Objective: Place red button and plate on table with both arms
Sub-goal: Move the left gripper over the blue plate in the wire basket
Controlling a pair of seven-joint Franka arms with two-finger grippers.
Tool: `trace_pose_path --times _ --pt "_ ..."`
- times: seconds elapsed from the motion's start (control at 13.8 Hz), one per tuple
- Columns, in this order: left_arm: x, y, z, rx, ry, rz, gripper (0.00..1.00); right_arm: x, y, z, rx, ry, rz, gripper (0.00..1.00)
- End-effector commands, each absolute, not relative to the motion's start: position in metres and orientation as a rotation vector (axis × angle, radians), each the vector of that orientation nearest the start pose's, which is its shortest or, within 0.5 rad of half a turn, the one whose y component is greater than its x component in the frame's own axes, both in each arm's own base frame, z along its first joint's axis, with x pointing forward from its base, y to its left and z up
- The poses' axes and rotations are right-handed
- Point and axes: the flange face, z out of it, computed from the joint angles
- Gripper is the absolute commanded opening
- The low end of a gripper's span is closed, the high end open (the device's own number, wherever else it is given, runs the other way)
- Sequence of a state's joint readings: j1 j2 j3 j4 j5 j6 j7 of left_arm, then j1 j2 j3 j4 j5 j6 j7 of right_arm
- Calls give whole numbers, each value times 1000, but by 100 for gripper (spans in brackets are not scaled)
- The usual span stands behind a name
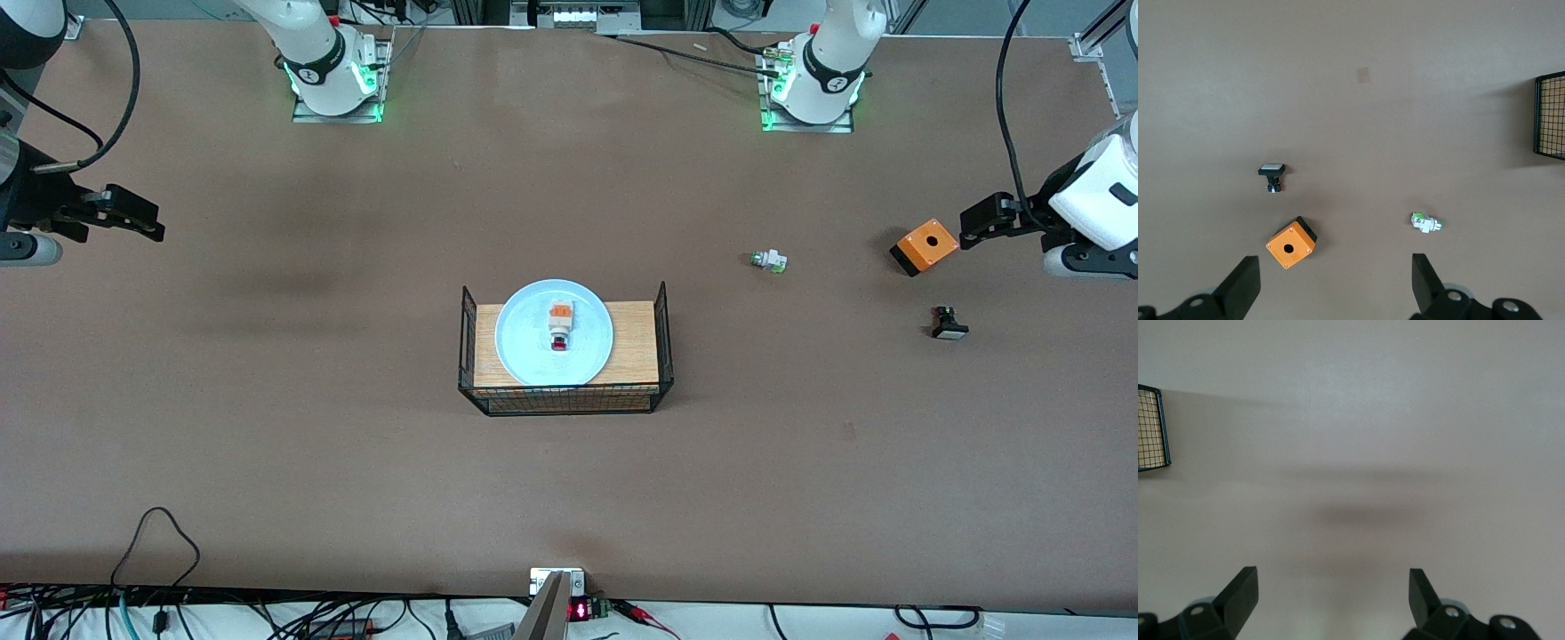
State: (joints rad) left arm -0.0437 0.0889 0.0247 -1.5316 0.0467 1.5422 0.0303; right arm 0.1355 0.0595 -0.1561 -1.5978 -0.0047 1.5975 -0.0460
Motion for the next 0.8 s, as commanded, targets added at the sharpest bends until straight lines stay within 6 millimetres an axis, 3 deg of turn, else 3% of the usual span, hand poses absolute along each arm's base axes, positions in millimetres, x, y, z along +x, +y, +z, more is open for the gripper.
trace_pose_path --times 0.0,0.29,0.44,0.65,0.73 --pt "579 -2 598 -3081 95 134 100 571 -7 588 -3148 -65 94 100" --pt "579 -6 598 -3086 100 138 100 571 -7 587 -3147 -77 96 100" --pt "577 -18 591 -3098 123 167 100 571 -7 588 -3147 -77 94 100" --pt "571 -101 583 -3174 90 228 100 571 -6 589 -3148 -77 89 100" --pt "569 -137 577 -3215 98 255 100 571 -6 589 -3148 -77 89 100"
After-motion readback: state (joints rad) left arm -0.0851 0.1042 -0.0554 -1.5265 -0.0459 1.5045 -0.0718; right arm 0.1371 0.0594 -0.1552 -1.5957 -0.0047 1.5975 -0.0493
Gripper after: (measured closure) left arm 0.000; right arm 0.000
